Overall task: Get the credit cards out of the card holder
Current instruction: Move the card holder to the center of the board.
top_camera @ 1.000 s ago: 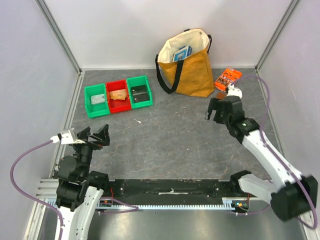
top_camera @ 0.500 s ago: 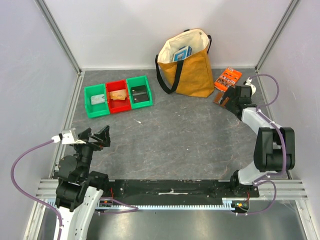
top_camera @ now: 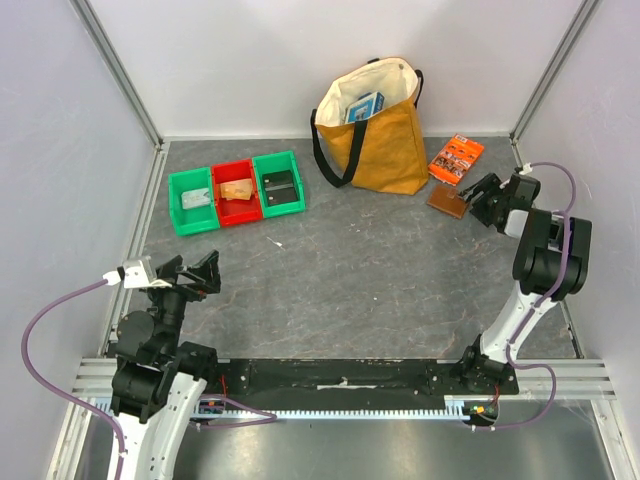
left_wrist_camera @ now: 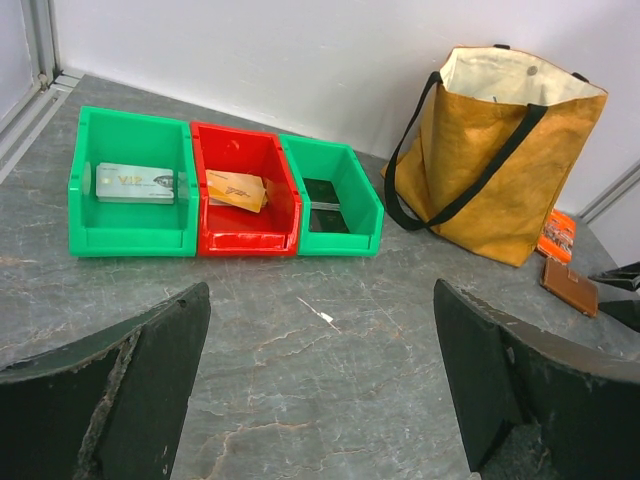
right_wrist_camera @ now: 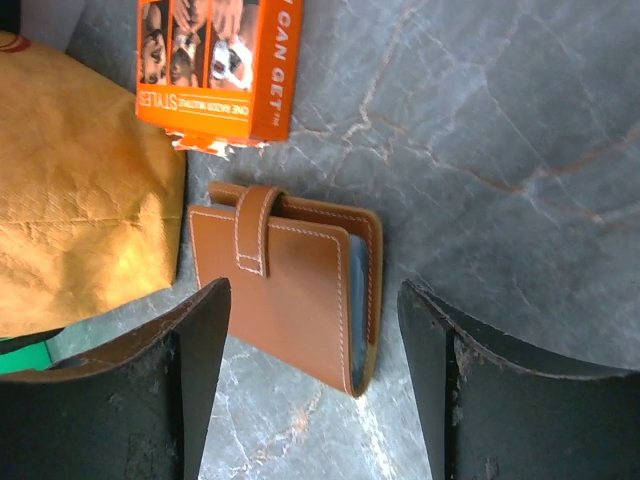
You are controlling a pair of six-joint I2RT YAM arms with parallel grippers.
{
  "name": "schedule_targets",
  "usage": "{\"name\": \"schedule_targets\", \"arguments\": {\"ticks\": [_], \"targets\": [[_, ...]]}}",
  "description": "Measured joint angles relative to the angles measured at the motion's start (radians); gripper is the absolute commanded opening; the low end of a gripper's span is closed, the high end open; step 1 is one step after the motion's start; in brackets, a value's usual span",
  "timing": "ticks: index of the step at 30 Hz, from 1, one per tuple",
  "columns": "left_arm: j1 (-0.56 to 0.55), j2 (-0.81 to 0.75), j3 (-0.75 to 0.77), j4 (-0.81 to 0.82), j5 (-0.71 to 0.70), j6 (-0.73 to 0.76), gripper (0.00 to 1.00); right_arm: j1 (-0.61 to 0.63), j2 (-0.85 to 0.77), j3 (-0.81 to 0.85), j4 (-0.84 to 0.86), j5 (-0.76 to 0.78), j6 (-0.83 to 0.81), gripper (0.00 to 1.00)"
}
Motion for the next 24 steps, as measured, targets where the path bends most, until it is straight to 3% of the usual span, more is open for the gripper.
{"name": "schedule_targets", "arguments": {"ticks": [6,17,24], "targets": [[0.000,0.000,0.000,0.000,-0.008,-0.001,0.97,-0.006,0.068,0.049,0.058,-0.084,-0.003,0.73],[0.001,0.000,0.000,0.000,-0.011,-0.001,0.96,-0.013,0.116,0.048,0.098,-0.158,-0.023,0.31],[0.001,0.000,0.000,0.000,-0.011,-0.001,0.95,0.003,0.092,-0.009,0.113,-0.196,-0.022,0.15]]}}
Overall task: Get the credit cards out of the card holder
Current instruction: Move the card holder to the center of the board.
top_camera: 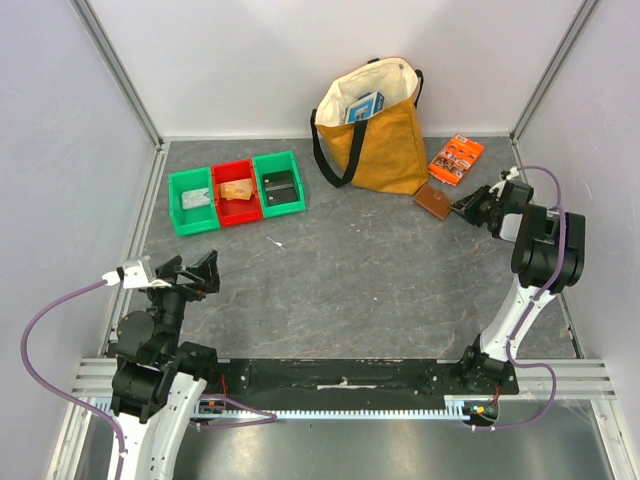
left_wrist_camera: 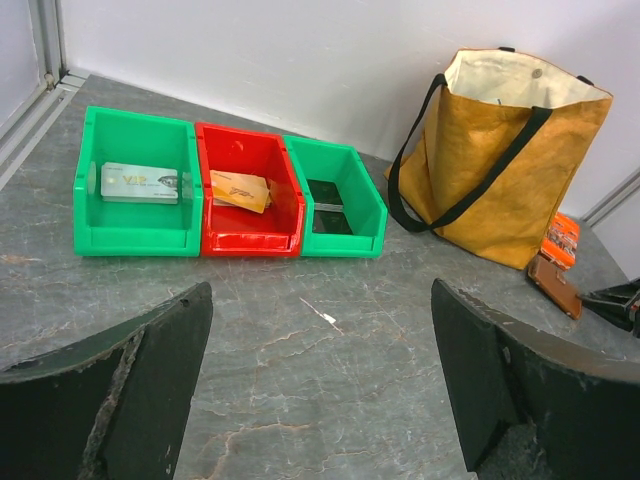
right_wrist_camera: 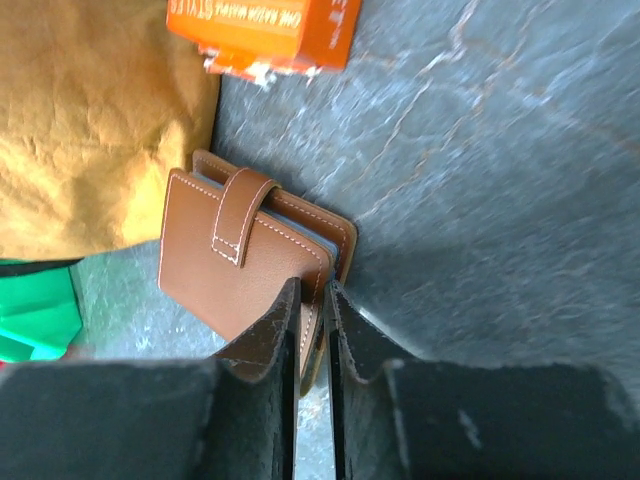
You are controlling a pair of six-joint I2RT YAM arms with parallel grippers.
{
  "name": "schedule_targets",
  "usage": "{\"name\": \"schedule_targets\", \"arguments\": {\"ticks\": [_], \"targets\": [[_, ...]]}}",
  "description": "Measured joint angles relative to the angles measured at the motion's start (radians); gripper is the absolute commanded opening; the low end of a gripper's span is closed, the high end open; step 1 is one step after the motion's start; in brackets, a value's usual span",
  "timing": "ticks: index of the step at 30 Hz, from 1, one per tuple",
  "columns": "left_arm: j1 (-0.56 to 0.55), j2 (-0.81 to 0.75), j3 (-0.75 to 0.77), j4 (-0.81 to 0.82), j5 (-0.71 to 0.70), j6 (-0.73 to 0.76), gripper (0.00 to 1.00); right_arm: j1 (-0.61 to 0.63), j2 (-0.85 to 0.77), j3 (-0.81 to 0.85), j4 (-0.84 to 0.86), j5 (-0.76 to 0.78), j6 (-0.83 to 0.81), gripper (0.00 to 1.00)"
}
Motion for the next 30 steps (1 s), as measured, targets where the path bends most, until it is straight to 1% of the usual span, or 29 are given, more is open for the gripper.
{"name": "schedule_targets", "arguments": {"ticks": [2,7,10,13,15,16,18,20,21,23,26,28,30], "targets": [[0.000,0.000,0.000,0.000,0.000,0.000,0.95,0.016,-0.013,-0.018,0.001,-0.004,0.000,0.10],[0.001,0.000,0.000,0.000,0.000,0.000,0.94,0.080,-0.076,-0.094,0.000,-0.006,0.001,0.03],[0.004,0.000,0.000,0.000,0.000,0.000,0.94,0.139,-0.135,-0.169,0.002,-0.006,0.014,0.01],[0.006,0.000,0.000,0.000,0.000,0.000,0.93,0.225,-0.219,-0.266,-0.001,-0.003,0.032,0.00],[0.006,0.000,0.000,0.000,0.000,-0.001,0.93,0.287,-0.299,-0.340,-0.018,0.005,0.048,0.06],[0.006,0.000,0.000,0.000,0.000,-0.001,0.93,0.325,-0.350,-0.377,-0.037,0.013,0.056,0.12],[0.006,0.000,0.000,0.000,0.000,-0.001,0.93,0.380,-0.431,-0.421,-0.079,0.018,0.064,0.32],[0.006,0.000,0.000,0.000,0.001,-0.004,0.93,0.407,-0.504,-0.443,-0.135,0.027,0.067,0.48],[0.007,0.000,0.000,0.000,0.001,-0.005,0.93,0.413,-0.539,-0.444,-0.173,0.035,0.059,0.56],[0.007,0.000,0.000,0.000,0.001,-0.007,0.93,0.418,-0.588,-0.439,-0.228,0.048,0.039,0.67],[0.007,0.000,0.000,0.000,0.003,-0.008,0.93,0.424,-0.639,-0.400,-0.349,0.111,-0.027,0.77],[0.007,0.000,0.000,0.000,0.005,-0.008,0.93,0.424,-0.638,-0.362,-0.399,0.142,-0.069,0.78],[0.007,0.000,0.000,0.000,0.008,-0.008,0.93,0.424,-0.605,-0.303,-0.438,0.151,-0.116,0.80]]}}
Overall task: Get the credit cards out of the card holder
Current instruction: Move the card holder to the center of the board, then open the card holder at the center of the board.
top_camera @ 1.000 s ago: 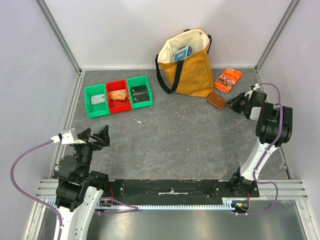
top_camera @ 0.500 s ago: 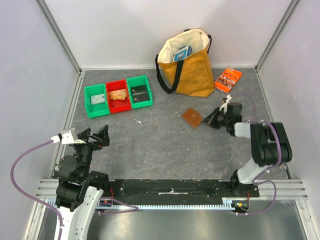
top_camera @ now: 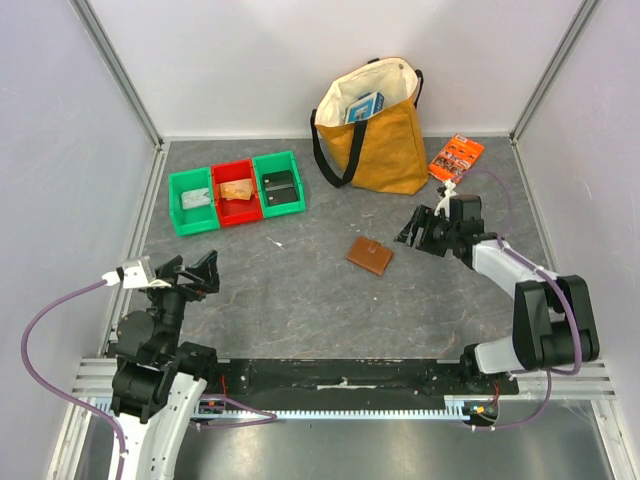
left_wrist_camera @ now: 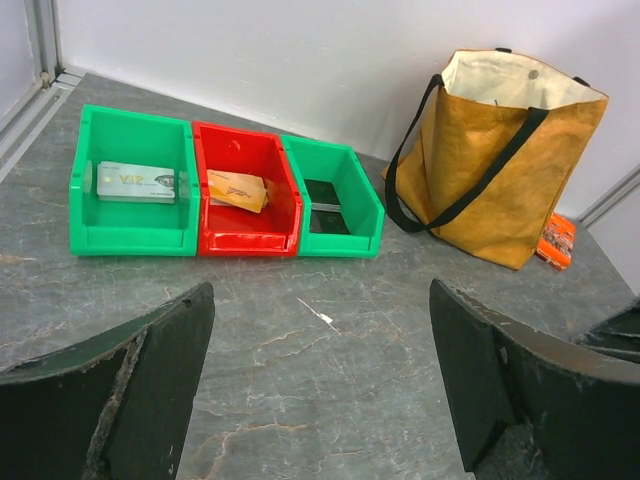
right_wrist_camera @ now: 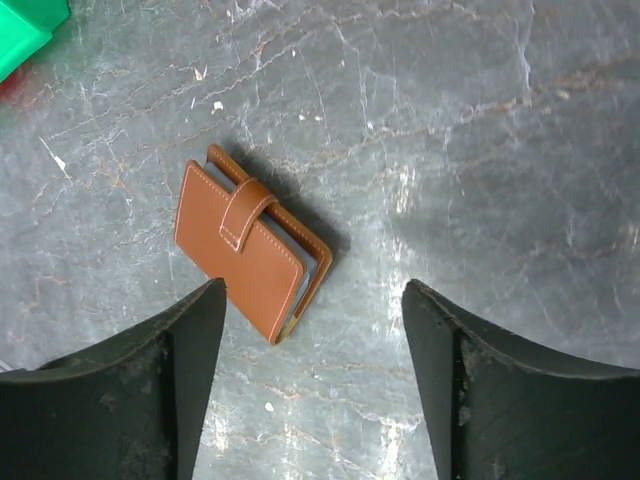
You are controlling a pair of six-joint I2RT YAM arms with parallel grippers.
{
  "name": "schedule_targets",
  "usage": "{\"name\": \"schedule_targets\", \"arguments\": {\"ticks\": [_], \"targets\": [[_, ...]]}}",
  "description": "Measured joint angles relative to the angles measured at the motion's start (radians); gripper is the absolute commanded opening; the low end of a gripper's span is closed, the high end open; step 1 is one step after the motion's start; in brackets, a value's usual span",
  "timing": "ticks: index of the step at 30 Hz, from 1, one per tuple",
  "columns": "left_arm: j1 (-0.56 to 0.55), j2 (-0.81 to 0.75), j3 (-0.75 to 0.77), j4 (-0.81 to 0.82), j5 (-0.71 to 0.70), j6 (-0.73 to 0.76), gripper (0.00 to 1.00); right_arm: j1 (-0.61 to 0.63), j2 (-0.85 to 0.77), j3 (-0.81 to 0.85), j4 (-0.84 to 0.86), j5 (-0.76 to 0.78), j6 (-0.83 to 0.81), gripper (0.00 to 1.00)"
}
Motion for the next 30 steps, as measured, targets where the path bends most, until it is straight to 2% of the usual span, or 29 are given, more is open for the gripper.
{"name": "schedule_targets", "arguments": {"ticks": [5,12,17,22,30], "targets": [[0.004,0.008,0.000,0.000,0.022,0.000,0.93,0.029,0.144,0.112,-0.019,-0.026,-0.082,0.79],[0.006,0.033,0.000,0.000,0.046,0.000,0.93,0.144,0.299,0.192,-0.033,-0.048,-0.175,0.78],[0.006,0.039,0.000,0.001,0.051,0.000,0.92,0.209,0.287,0.189,-0.052,-0.040,-0.206,0.74],[0.008,0.041,0.000,0.001,0.060,0.000,0.92,0.262,0.185,0.106,-0.090,-0.023,-0.202,0.69],[0.013,0.057,0.000,0.002,0.074,0.000,0.92,0.260,0.117,0.005,-0.043,0.052,-0.084,0.67]]}}
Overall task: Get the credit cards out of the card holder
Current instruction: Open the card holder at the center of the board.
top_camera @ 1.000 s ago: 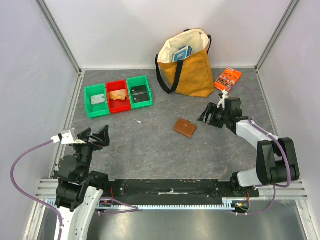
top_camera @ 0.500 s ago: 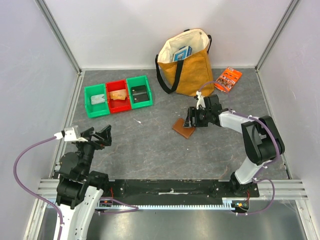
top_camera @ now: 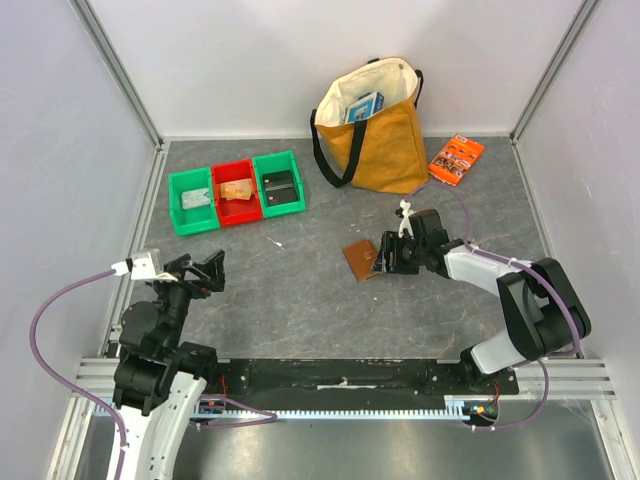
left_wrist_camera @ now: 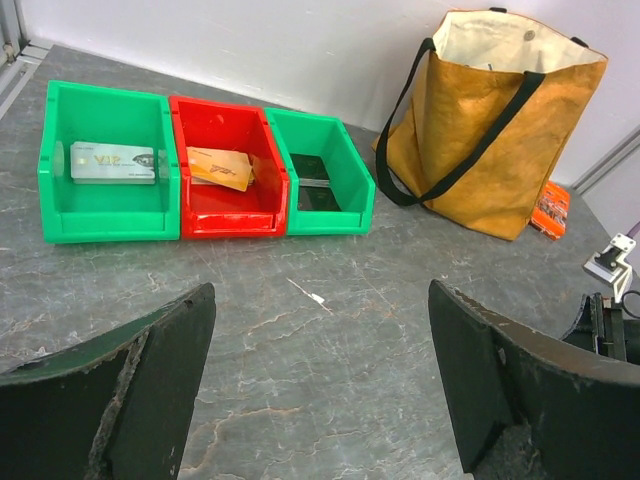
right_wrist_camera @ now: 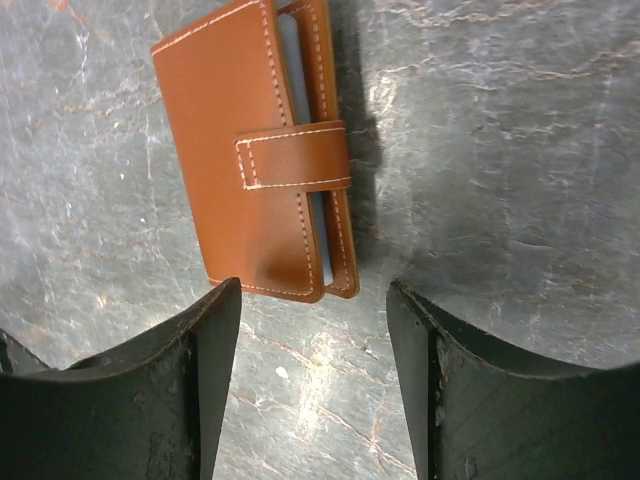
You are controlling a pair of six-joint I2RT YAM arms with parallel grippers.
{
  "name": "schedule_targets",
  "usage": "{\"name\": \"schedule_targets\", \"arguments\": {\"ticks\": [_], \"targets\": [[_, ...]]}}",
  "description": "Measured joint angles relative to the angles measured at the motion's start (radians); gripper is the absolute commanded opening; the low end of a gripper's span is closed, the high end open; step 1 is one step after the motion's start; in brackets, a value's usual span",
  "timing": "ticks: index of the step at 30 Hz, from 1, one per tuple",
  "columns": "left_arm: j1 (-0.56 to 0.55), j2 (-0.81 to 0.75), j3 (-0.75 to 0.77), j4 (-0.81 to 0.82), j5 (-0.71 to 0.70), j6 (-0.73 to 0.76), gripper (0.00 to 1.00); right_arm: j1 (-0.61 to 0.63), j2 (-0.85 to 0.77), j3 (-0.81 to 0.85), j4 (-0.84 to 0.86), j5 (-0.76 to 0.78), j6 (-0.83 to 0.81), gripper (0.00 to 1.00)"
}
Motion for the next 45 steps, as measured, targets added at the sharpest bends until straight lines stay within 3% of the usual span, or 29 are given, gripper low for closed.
{"name": "schedule_targets", "arguments": {"ticks": [11,16,20,25,32,37,41,45], "targets": [[0.002,0.003,0.000,0.003,0.004,0.000,0.91,-0.002,0.003,-0.078,0.192,-0.015,0.137,0.61],[0.002,0.003,0.000,0.003,0.004,0.000,0.91,-0.002,0.034,-0.090,0.263,-0.034,0.162,0.44],[0.002,0.003,0.000,0.003,0.005,0.000,0.91,-0.004,0.044,-0.098,0.277,-0.037,0.166,0.22],[0.002,0.003,0.000,0.003,0.005,0.000,0.90,-0.004,0.014,-0.057,0.196,-0.032,0.128,0.07],[0.002,0.003,0.000,0.003,0.008,0.000,0.90,0.037,-0.075,0.117,-0.052,0.127,-0.036,0.06],[0.002,0.003,0.000,0.004,0.019,0.000,0.90,0.195,-0.087,0.210,-0.159,0.365,-0.150,0.06],[0.003,0.003,0.000,0.004,0.021,0.000,0.90,0.417,-0.061,0.240,-0.224,0.614,-0.217,0.06],[0.003,0.003,0.000,0.005,0.021,0.000,0.90,0.659,0.011,0.258,-0.275,0.834,-0.251,0.20]]}}
